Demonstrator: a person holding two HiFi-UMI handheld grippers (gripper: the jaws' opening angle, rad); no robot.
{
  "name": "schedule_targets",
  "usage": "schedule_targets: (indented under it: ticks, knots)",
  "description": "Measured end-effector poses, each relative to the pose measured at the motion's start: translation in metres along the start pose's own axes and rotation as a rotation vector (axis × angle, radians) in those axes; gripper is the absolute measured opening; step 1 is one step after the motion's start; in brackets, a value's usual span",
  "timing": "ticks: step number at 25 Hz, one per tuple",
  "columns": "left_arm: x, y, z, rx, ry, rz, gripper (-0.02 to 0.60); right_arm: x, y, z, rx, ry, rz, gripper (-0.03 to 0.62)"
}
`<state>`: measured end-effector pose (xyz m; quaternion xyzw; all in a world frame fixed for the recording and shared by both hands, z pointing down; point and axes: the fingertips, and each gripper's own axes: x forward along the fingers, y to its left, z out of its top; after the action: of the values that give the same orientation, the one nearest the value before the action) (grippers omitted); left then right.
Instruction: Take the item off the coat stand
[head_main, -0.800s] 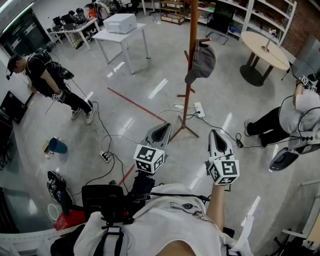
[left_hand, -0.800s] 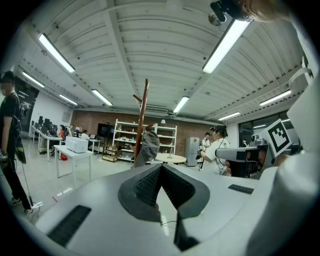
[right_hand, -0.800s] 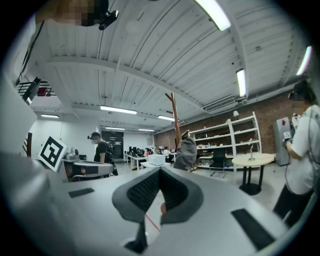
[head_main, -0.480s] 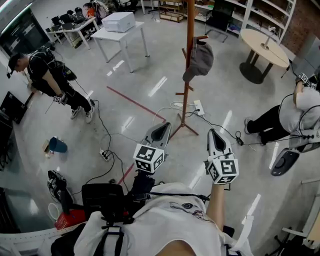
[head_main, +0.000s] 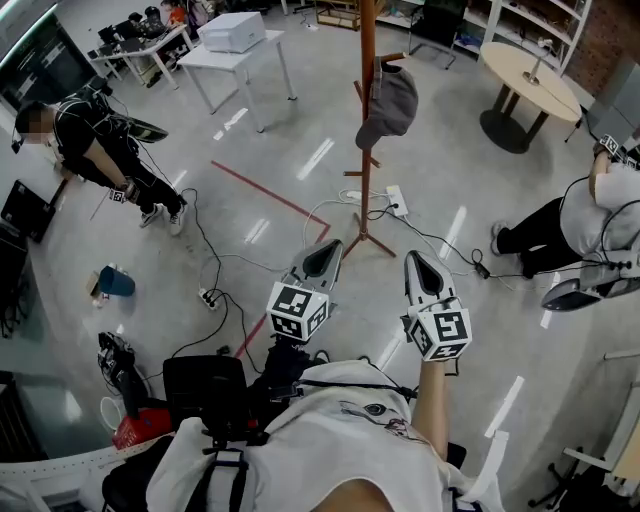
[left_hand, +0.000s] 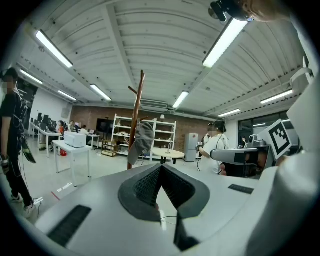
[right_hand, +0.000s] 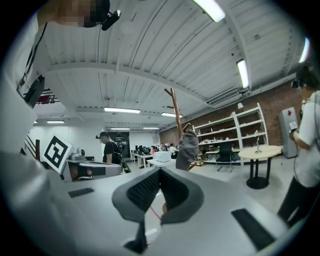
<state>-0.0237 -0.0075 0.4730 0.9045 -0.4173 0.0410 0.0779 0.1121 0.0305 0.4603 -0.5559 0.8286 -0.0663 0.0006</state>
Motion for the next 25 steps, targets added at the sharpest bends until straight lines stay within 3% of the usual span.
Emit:
schedule_targets:
  ticks: [10,25]
  knots:
    - [0.018,-0.001,-0.021,-0.021,0.053,0.028,-0.008,0.030,-0.033,-0.015,0.088,0.033,0.049,0.003]
    - [0.114,0.117,0.022,-0.022,-0.004,-0.048,-0.006,0.168,-0.055,0.013,0.072,-0.001,-0.007,0.003]
